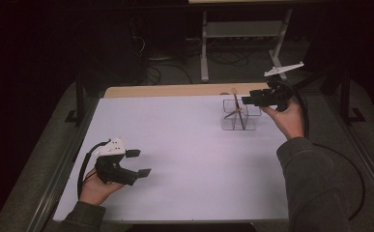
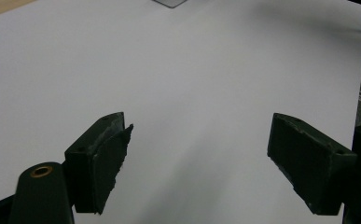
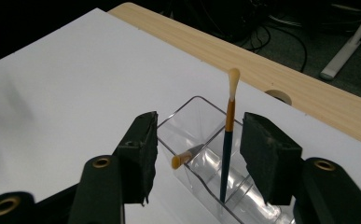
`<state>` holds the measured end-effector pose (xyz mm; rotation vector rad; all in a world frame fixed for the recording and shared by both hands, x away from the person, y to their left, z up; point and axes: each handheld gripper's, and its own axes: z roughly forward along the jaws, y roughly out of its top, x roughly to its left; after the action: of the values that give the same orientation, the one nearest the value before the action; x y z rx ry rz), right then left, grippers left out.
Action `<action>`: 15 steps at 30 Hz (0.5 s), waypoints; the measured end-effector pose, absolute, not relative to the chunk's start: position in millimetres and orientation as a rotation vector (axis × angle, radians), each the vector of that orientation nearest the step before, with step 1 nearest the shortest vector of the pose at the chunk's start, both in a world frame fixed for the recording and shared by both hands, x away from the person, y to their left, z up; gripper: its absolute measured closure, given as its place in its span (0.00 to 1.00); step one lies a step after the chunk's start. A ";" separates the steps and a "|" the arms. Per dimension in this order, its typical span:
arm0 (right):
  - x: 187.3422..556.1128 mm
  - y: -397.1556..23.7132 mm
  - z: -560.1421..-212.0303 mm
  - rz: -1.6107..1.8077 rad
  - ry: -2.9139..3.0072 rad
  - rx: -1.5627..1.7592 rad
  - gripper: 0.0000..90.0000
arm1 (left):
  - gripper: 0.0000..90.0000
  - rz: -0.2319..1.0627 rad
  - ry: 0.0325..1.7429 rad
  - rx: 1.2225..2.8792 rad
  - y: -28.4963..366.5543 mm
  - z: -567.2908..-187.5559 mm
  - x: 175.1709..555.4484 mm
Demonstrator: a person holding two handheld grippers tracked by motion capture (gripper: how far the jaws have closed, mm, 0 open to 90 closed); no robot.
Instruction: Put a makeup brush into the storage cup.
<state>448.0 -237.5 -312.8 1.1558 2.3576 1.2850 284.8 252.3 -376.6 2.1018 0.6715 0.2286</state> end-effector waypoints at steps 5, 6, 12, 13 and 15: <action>442.4 -239.8 -312.4 1.289 2.352 1.152 0.48 | 0.21 0.231 0.672 2.102 252.5 -376.6 285.2; 441.5 -240.0 -312.1 1.290 2.354 1.156 0.47 | 0.21 0.232 0.672 2.103 252.5 -376.6 285.1; 435.4 -242.5 -311.5 1.305 2.348 1.156 0.45 | 0.21 0.226 0.680 2.098 252.9 -376.5 284.4; 433.7 -242.8 -311.3 1.311 2.345 1.160 0.45 | 0.21 0.226 0.682 2.097 253.0 -376.5 284.0; 430.8 -243.1 -312.1 1.324 2.342 1.159 0.45 | 0.21 0.231 0.678 2.094 253.6 -375.9 284.0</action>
<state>430.8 -243.1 -312.1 1.1587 2.3416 1.3237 284.0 253.6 -375.9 2.0939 0.6778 0.2314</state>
